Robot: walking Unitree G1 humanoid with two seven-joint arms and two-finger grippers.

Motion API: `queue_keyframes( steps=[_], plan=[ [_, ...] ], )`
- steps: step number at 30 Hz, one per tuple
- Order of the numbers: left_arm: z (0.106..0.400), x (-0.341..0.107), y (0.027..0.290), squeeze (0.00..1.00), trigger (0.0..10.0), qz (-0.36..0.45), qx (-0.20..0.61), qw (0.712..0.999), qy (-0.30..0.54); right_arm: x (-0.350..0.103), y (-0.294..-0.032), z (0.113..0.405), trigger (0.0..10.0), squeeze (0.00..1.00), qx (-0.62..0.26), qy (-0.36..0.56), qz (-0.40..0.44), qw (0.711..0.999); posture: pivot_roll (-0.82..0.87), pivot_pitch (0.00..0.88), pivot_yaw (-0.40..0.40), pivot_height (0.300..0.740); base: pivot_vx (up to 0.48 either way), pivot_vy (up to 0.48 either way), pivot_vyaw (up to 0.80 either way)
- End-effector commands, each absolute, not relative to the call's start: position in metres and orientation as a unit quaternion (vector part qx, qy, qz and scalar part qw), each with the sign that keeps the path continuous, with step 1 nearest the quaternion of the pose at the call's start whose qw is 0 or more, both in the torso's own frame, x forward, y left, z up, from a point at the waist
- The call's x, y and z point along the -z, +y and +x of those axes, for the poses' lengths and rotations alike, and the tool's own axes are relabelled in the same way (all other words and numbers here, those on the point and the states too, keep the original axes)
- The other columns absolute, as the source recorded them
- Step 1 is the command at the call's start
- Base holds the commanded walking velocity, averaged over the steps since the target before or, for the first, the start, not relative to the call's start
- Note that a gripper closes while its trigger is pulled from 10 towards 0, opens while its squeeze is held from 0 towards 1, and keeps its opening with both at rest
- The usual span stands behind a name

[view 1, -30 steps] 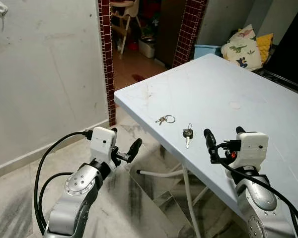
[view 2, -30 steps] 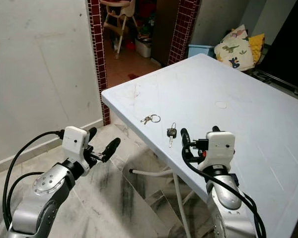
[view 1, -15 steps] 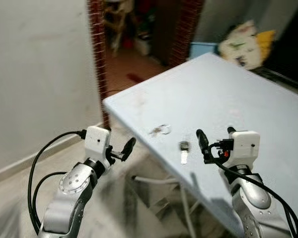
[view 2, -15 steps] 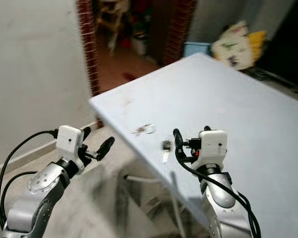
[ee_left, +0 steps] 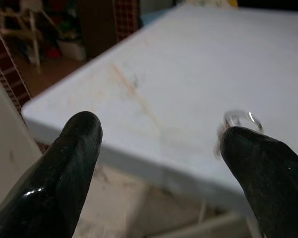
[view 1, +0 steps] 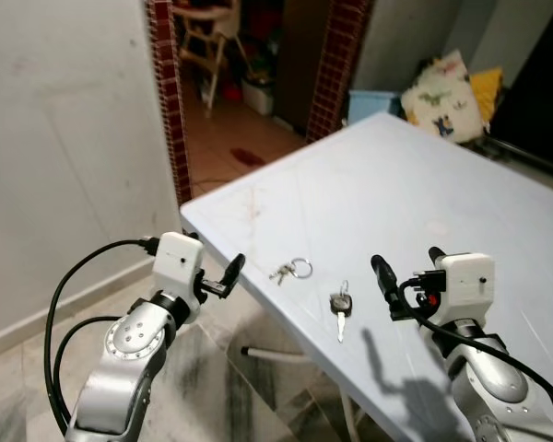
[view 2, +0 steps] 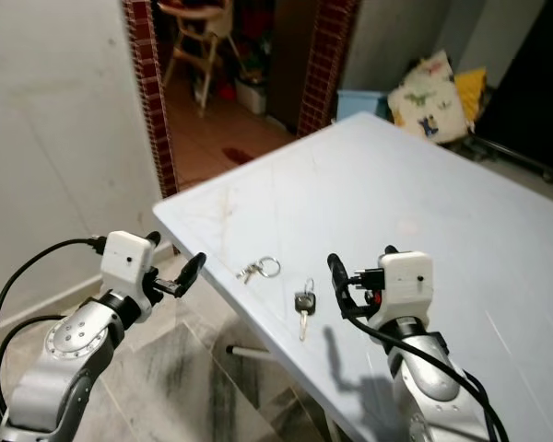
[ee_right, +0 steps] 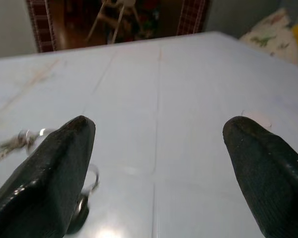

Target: Hang keys on a hook

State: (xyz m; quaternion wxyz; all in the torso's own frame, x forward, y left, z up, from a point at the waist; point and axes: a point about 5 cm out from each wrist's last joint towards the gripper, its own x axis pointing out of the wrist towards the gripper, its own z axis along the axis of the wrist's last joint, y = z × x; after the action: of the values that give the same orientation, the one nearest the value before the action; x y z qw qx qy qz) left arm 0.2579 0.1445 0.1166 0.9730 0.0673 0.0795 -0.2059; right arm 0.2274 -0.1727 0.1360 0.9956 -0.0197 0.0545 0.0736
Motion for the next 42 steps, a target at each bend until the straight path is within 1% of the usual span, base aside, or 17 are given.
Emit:
queue_keyframes(
  steps=[1, 5, 7, 11, 13, 16, 18, 21, 22, 27, 30, 34, 38, 42],
  plan=[
    [0.257, -0.120, 0.148, 0.00, 10.0, 0.077, 0.207, 0.973, 0.072, -0.147, -0.161, 0.227, 10.0, 0.00, -0.107, 0.034, -0.032, 0.993, 0.10, 0.000, -0.071, 0.740, 0.000, 0.000, 0.00],
    [0.260, -0.121, 0.144, 0.00, 10.0, 0.068, 0.194, 0.976, 0.065, -0.147, -0.158, 0.233, 10.0, 0.00, -0.103, 0.033, -0.034, 0.994, 0.10, 0.000, -0.076, 0.740, 0.000, 0.000, 0.00],
    [0.263, -0.123, 0.140, 0.00, 10.0, 0.048, 0.174, 0.982, 0.061, -0.145, -0.156, 0.238, 10.0, 0.00, -0.092, 0.041, -0.025, 0.995, 0.10, 0.000, -0.088, 0.740, 0.000, 0.000, 0.00],
    [0.265, -0.121, 0.137, 0.00, 10.0, 0.037, 0.157, 0.985, 0.061, -0.140, -0.149, 0.245, 10.0, 0.00, -0.083, 0.059, -0.007, 0.995, 0.10, 0.000, -0.098, 0.740, 0.000, 0.000, 0.00],
    [0.265, -0.120, 0.136, 0.00, 10.0, 0.026, 0.153, 0.986, 0.065, -0.136, -0.143, 0.246, 10.0, 0.00, -0.099, 0.078, 0.009, 0.992, 0.10, 0.000, -0.102, 0.740, 0.000, 0.000, 0.00],
    [0.267, -0.119, 0.135, 0.00, 10.0, 0.022, 0.140, 0.988, 0.068, -0.120, -0.134, 0.248, 10.0, 0.00, -0.116, 0.135, 0.007, 0.984, 0.10, 0.000, -0.107, 0.740, 0.000, 0.000, 0.00],
    [0.268, -0.118, 0.134, 0.00, 10.0, 0.022, 0.136, 0.988, 0.071, -0.116, -0.130, 0.249, 10.0, 0.00, -0.124, 0.150, 0.014, 0.981, 0.10, 0.000, -0.110, 0.740, 0.000, 0.000, 0.00],
    [0.264, -0.115, 0.132, 0.00, 10.0, 0.028, 0.151, 0.985, 0.076, -0.119, -0.131, 0.259, 10.0, 0.00, -0.110, 0.130, -0.010, 0.985, 0.10, 0.000, -0.117, 0.740, 0.000, 0.000, 0.00],
    [0.261, -0.110, 0.133, 0.00, 10.0, 0.041, 0.157, 0.983, 0.083, -0.119, -0.136, 0.265, 10.0, 0.00, -0.094, 0.123, -0.028, 0.988, 0.11, 0.000, -0.119, 0.740, 0.000, 0.000, 0.00],
    [0.252, -0.100, 0.143, 0.00, 10.0, 0.048, 0.155, 0.982, 0.101, -0.117, -0.146, 0.276, 10.0, 0.00, -0.057, 0.126, -0.049, 0.989, 0.11, 0.000, -0.127, 0.740, 0.000, 0.000, 0.00],
    [0.252, -0.100, 0.144, 0.00, 10.0, 0.047, 0.154, 0.982, 0.102, -0.109, -0.148, 0.278, 10.0, 0.00, -0.048, 0.145, -0.056, 0.987, 0.12, 0.000, -0.132, 0.740, 0.000, 0.000, 0.00],
    [0.253, -0.102, 0.141, 0.00, 10.0, 0.043, 0.151, 0.983, 0.097, -0.086, -0.147, 0.277, 10.0, 0.00, -0.043, 0.181, -0.062, 0.981, 0.13, 0.000, -0.137, 0.740, 0.000, 0.000, 0.00],
    [0.253, -0.103, 0.140, 0.00, 10.0, 0.040, 0.152, 0.983, 0.094, -0.073, -0.149, 0.278, 10.0, 0.00, -0.034, 0.192, -0.076, 0.978, 0.13, 0.000, -0.135, 0.740, 0.000, 0.000, 0.00],
    [0.253, -0.103, 0.139, 0.00, 10.0, 0.039, 0.157, 0.982, 0.094, -0.070, -0.149, 0.280, 10.0, 0.00, -0.024, 0.190, -0.071, 0.979, 0.13, 0.000, -0.131, 0.740, 0.000, 0.000, 0.00]
  ],
)
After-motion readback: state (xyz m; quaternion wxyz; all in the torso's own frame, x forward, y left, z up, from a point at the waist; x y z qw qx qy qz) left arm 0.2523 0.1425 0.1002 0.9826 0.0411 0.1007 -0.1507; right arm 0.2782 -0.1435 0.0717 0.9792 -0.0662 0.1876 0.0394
